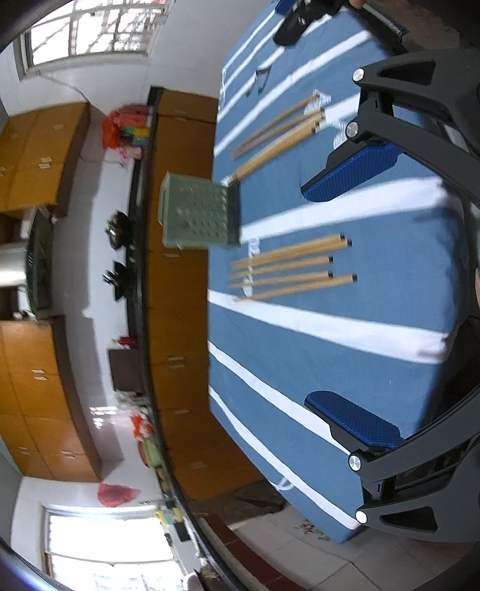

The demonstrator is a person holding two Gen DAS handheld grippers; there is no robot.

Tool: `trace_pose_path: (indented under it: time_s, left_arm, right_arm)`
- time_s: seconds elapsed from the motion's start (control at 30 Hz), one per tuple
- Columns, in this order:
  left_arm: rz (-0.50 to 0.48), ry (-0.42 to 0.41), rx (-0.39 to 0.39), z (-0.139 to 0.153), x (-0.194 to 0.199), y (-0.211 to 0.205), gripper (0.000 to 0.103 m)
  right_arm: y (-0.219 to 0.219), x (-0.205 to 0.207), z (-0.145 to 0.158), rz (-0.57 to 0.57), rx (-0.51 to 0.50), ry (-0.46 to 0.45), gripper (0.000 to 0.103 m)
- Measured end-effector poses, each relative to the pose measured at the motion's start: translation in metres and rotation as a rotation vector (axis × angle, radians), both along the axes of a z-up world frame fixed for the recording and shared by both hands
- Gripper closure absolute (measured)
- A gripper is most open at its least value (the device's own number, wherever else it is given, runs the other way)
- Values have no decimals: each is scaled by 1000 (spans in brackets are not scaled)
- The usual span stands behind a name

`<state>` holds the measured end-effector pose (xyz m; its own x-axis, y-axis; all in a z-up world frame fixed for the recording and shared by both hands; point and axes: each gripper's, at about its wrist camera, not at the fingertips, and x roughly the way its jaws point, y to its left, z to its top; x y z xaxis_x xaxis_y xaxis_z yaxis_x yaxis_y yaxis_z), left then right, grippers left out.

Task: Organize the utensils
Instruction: 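Lower the left tool and grasp a wooden chopstick while the right tool grasps another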

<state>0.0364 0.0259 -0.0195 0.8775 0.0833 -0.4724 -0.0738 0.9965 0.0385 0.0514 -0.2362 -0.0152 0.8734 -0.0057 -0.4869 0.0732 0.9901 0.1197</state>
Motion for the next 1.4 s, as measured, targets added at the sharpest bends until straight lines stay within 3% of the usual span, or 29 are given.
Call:
trace_pose_path:
  time_s: [0.2,0.3,0.37,0.53,0.63,0.8,0.87,0.93,1.03,1.1,1.4]
  left_arm:
    - [66,141,-24,-16,36,28,2]
    - [60,200,-59,-22,47,36,2]
    - [57,241,-90,-27,57,45,2]
    - [45,321,-128,-38,76,56,2]
    - [26,333,-153,-38,83,58,2]
    - [-18,341,-144,-37,99,53,26]
    - [-47,354,-141,-39,108,48,36]
    - [-68,367,-144,-41,116,44,41]
    - [-96,388,-149,-45,128,39,51]
    - [-104,402,-147,-48,135,36,63]
    - [-134,434,-96,-54,147,25,88]
  right_arm:
    - [-28,51,-19,-91,69,149,4]
    - [-37,76,-32,-85,104,220,22]
    - [-40,95,-42,-81,115,273,41]
    - [-36,134,-60,-61,104,340,58]
    - [-30,149,-67,-43,92,373,62]
    - [-22,165,-78,-36,41,391,74]
    - [-21,166,-79,-38,12,381,87]
    - [-24,167,-79,-47,11,376,93]
    - [-29,169,-78,-45,27,375,93]
    - [-28,170,-78,-46,20,374,93]
    - [-27,173,-78,-46,11,376,93]
